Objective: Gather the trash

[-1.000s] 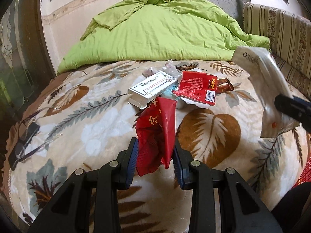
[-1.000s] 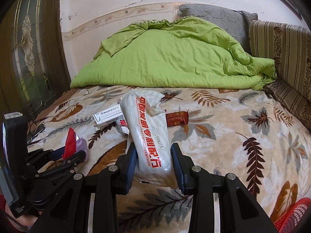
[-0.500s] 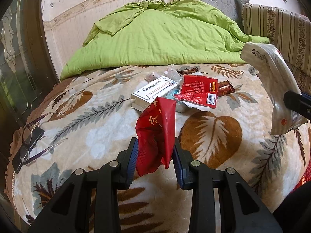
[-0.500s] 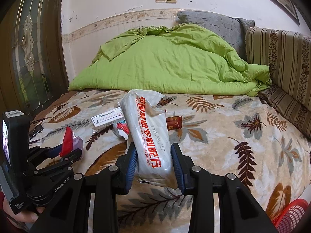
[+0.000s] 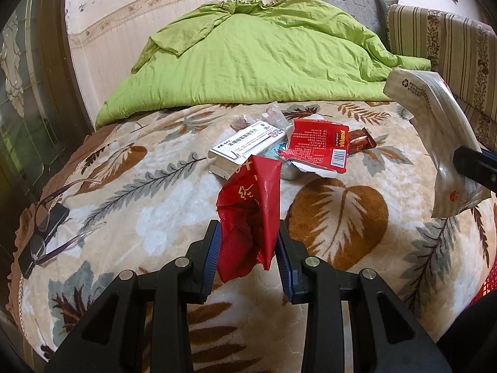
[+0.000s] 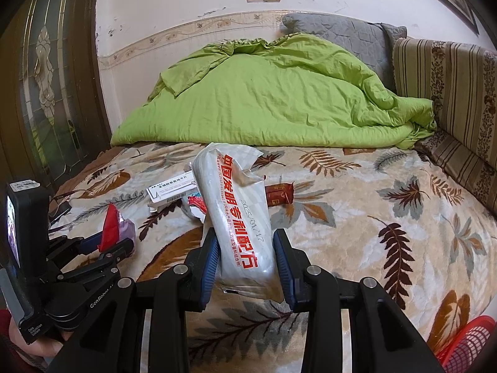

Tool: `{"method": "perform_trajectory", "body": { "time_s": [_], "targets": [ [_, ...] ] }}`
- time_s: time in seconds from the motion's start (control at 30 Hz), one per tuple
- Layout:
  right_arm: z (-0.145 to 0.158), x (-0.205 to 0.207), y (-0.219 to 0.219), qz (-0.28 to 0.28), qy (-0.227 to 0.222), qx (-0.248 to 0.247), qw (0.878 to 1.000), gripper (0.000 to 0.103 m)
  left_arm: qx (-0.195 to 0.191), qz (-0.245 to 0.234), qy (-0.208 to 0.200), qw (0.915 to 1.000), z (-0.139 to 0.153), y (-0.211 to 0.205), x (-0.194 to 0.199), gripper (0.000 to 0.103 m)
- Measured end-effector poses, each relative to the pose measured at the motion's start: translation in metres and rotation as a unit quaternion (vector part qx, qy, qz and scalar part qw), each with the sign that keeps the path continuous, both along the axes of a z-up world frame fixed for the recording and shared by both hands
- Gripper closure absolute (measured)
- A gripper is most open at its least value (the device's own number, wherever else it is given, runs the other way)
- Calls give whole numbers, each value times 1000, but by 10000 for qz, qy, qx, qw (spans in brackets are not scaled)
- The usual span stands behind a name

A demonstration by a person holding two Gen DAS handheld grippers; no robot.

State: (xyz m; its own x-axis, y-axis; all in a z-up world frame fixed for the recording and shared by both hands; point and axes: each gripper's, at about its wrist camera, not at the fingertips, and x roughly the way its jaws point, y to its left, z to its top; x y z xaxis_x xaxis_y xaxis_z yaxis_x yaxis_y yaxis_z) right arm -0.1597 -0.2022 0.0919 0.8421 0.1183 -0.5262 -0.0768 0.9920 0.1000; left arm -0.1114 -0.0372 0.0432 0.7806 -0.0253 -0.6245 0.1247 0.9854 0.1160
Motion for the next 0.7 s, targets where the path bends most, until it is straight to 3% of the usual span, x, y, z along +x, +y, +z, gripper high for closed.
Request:
{"method": "perform_trajectory", "body": {
  "time_s": [0.27, 0.7],
  "targets": [
    [0, 0, 0, 60, -1, 16, 10000, 64, -101, 138, 80, 9998, -3, 7, 5, 70],
    [-1, 1, -3, 114, -1, 131, 9999, 64, -257, 1018, -123, 9944, 6, 40, 10, 70]
  ]
}}
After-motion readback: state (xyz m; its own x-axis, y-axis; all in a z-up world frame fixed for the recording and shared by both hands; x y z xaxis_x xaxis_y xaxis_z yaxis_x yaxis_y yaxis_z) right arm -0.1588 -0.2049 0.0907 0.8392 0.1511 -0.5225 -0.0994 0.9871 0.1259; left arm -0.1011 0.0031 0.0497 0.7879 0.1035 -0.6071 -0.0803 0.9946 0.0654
